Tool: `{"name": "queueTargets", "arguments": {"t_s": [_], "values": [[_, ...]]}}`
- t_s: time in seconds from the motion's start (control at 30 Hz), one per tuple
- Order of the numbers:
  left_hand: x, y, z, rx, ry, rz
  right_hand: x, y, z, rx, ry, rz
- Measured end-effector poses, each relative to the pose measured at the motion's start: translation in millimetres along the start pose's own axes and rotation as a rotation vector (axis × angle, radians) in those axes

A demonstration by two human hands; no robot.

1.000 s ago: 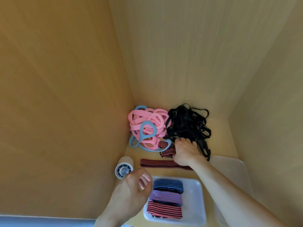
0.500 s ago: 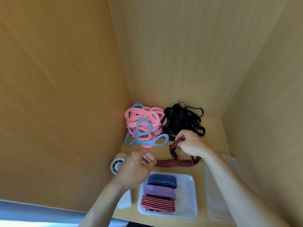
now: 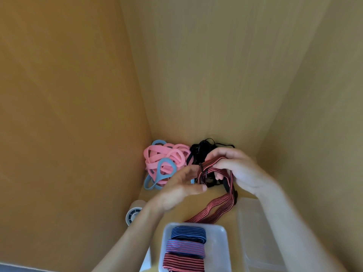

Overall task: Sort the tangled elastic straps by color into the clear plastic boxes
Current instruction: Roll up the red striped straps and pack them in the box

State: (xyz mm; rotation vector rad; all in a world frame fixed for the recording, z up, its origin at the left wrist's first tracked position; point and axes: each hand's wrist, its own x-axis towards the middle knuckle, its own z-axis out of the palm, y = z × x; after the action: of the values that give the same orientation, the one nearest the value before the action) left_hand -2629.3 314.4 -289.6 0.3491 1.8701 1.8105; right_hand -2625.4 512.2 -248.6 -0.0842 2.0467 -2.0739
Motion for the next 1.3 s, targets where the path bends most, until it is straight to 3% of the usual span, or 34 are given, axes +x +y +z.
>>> {"name": "queueTargets", "arguments": {"t_s": [0.13,0.43,0.53,0.7,0.9,1.1,1.17,1.3], "values": [[-1.6,-3.3,2.7,-0.171,-0.022,-0.015,-1.3,-3.6,-3.1,0.098,-0.006,-0.005],[1.2,15.9,-12.9,-0.554,0.102,-0.033,3.3,7.8,-5.3,-0.086,0.058,-0.006],[5.1,24.6,-16.0,-0.492,0.208,-0.066,2.4,8.3,-4.5,-0.107,0.04,-0.019],[8.3,39.4,-22.3,-0.382,0.249,-0.04,-2.7,2.6,-6.5,-0.025,-0.045,-0.051],[14.1,64.8,-21.9,-0.28,0.212,0.031,2.4,-6.1,-6.5,-0.132,0.01,-0.091],[16.6,81.5,-22.5,-0.357,0.166,0.058,0.2,-21.6,-10.7,-0.034,-0.012,-0.13],[14.1,83.6,-20.8,-0.265,0.182,0.056,0.5,-25.2,-10.4,-0.033,-0.003,-0.136],[8.1,86.3,-13.8,0.392,0.374,0.205,2.6,-31.6,-7.2,-0.134,0.028,-0.126]]}}
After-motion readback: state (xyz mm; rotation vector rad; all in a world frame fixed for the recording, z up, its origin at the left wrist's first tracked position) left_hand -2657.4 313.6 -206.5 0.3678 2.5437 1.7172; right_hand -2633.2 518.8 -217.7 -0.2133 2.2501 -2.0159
